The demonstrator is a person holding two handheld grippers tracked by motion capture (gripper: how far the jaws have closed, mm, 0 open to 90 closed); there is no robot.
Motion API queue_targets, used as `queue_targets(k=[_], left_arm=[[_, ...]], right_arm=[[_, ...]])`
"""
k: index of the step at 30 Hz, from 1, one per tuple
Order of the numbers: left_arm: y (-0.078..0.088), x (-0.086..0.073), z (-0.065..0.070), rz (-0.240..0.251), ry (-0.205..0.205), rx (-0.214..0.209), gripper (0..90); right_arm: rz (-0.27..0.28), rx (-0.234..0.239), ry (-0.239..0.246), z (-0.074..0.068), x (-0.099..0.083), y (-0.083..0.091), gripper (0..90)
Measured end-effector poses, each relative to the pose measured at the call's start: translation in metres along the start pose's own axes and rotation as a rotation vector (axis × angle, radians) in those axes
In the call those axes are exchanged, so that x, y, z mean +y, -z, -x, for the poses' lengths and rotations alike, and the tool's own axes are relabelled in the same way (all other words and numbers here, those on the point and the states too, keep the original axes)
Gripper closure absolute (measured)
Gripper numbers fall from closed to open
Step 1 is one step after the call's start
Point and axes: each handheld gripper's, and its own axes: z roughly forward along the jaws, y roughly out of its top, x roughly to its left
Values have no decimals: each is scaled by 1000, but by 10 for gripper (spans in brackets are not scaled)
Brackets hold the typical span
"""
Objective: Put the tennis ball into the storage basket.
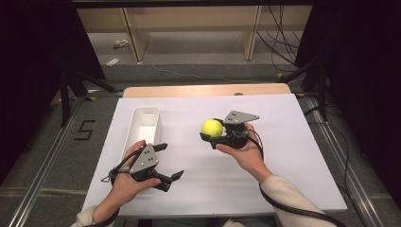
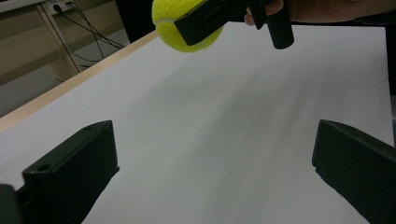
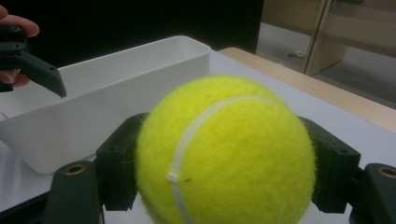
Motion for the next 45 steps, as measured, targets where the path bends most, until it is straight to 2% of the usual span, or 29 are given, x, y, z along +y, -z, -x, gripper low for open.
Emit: queue_targets(k=[45], left_arm=[[0,0,0,1,0,-1,0]], right_arm=[[7,22,7,-8,9,-17,266]])
